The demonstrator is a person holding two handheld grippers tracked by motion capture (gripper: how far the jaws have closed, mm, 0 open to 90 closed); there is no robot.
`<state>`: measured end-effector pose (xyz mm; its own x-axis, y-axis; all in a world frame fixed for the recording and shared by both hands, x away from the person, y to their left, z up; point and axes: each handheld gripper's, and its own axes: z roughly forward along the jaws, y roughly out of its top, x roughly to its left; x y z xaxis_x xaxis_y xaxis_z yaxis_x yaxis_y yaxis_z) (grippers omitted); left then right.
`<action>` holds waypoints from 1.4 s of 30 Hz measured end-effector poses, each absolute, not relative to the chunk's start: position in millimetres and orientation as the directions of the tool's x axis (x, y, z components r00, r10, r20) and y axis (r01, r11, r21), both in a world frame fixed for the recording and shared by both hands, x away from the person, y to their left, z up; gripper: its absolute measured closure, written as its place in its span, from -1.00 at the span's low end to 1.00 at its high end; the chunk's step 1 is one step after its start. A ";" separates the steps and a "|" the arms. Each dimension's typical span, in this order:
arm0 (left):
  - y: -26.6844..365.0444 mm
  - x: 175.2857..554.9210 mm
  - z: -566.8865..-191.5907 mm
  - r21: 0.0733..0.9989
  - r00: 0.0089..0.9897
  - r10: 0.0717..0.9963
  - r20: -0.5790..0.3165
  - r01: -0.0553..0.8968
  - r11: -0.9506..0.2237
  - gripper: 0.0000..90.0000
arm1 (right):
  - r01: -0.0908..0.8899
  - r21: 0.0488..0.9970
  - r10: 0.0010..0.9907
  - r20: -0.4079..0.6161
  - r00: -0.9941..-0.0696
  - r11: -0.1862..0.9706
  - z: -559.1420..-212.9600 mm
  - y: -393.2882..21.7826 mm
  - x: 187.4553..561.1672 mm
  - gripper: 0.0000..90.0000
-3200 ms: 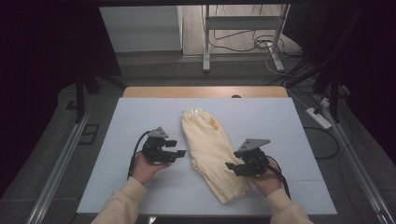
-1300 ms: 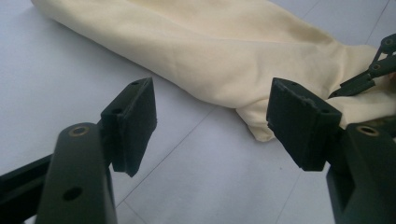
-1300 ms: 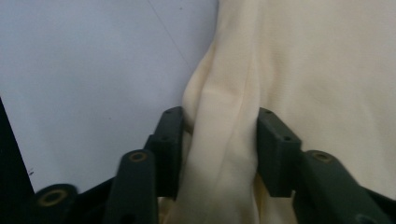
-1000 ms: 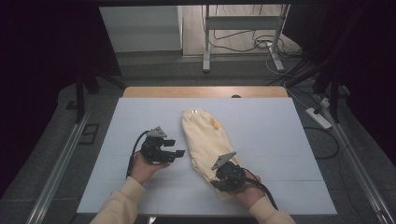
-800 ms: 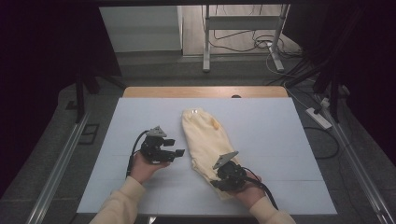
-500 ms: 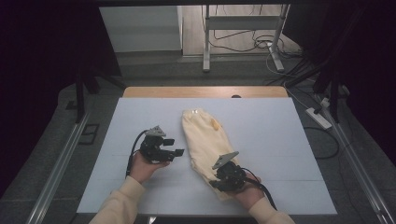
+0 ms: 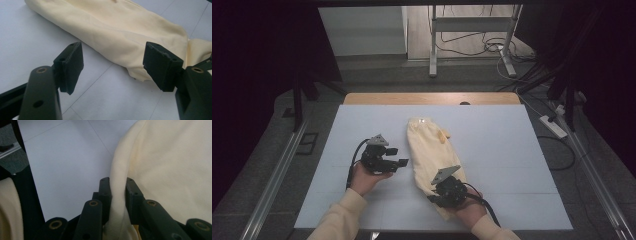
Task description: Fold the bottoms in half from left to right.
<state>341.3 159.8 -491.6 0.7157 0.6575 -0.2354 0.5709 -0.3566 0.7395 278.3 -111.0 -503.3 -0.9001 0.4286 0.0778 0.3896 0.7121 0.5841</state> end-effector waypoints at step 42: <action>162.0 340.4 -490.3 0.747 0.716 0.661 -0.226 0.563 -0.355 -0.29 | 0.600 0.514 0.610 0.175 -0.773 0.613 -507.4 -190.6 310.7 0.66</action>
